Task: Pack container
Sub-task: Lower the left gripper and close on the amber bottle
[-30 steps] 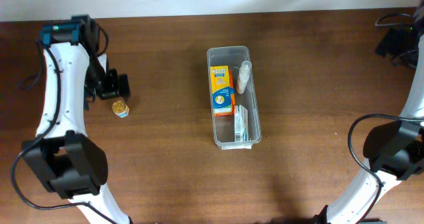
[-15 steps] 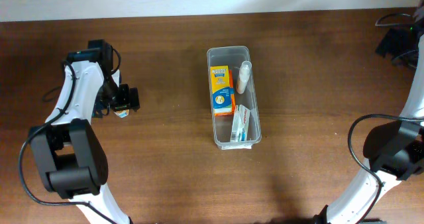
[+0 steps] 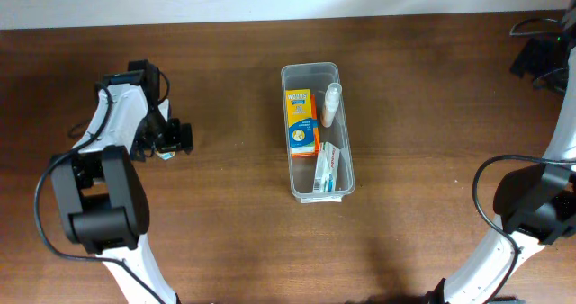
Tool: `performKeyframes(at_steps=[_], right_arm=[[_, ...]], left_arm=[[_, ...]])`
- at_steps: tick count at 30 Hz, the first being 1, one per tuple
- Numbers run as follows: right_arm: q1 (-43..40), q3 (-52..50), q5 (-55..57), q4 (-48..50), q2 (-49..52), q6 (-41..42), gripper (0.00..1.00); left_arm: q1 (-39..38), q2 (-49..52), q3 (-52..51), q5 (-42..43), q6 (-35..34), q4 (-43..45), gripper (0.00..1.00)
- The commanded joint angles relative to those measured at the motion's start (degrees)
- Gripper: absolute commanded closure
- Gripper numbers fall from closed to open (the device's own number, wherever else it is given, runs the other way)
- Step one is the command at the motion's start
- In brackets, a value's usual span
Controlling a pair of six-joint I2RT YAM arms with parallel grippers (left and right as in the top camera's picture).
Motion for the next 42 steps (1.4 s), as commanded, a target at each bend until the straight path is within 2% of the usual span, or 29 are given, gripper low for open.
performKeyframes(at_steps=[1,18,23,38,42], right_arm=[[-0.48,0.42,1.09,0.0,0.15,0.24,0.02],[-0.48,0.42,1.09,0.0,0.15,0.24,0.02],[-0.48,0.42,1.07,0.0,0.15,0.24,0.02],[-0.48,0.42,1.09,0.0,0.15,0.24,0.02],[-0.48,0.42,1.09,0.0,0.15,0.24,0.02]], left_arm=[[0.31,2.19,-0.22,-0.2,1.09,0.7,0.01],[1.66,2.73,-0.22,0.98,1.09,5.9,0.02],[3.23,3.41,-0.22,4.22,1.09,5.86,0.06],[3.3,5.18,-0.26,4.15,1.11,5.29,0.09],[3.3,5.18,-0.26,4.15,1.11,5.29,0.16]])
